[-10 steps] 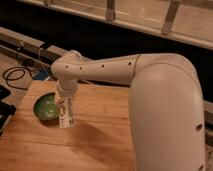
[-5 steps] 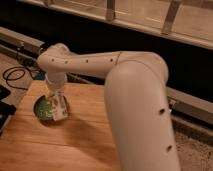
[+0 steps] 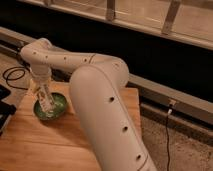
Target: Place the bottle in the ceramic bowl
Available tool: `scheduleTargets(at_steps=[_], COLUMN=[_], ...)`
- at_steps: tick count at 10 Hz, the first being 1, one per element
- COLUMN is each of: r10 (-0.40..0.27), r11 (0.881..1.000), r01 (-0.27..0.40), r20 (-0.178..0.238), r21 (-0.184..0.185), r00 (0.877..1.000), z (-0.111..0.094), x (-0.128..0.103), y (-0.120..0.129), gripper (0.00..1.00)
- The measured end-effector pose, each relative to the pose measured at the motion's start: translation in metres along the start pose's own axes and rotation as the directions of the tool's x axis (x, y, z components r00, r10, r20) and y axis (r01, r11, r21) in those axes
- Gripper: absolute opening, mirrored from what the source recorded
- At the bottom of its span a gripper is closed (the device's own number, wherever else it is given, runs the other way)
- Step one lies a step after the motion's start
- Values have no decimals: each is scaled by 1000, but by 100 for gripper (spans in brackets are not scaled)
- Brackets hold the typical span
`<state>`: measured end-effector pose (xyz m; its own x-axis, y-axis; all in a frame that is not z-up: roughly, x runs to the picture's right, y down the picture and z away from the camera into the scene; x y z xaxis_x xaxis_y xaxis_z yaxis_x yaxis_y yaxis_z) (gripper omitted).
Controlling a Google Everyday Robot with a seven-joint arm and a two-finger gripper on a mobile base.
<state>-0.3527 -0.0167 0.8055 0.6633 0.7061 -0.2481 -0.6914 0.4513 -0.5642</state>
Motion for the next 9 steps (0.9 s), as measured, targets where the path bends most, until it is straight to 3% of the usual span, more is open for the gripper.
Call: scheduleTargets(at_steps=[3, 4, 9], r10=[26, 25, 22], r11=[999, 999, 1000], r01=[-26, -25, -22], r20=[-7, -8, -8], r21=[-18, -20, -21], r00=[1000, 1000, 1000], z=[14, 15, 15], x=[0, 1, 0], y=[-16, -14, -12], gripper=[1, 6, 56])
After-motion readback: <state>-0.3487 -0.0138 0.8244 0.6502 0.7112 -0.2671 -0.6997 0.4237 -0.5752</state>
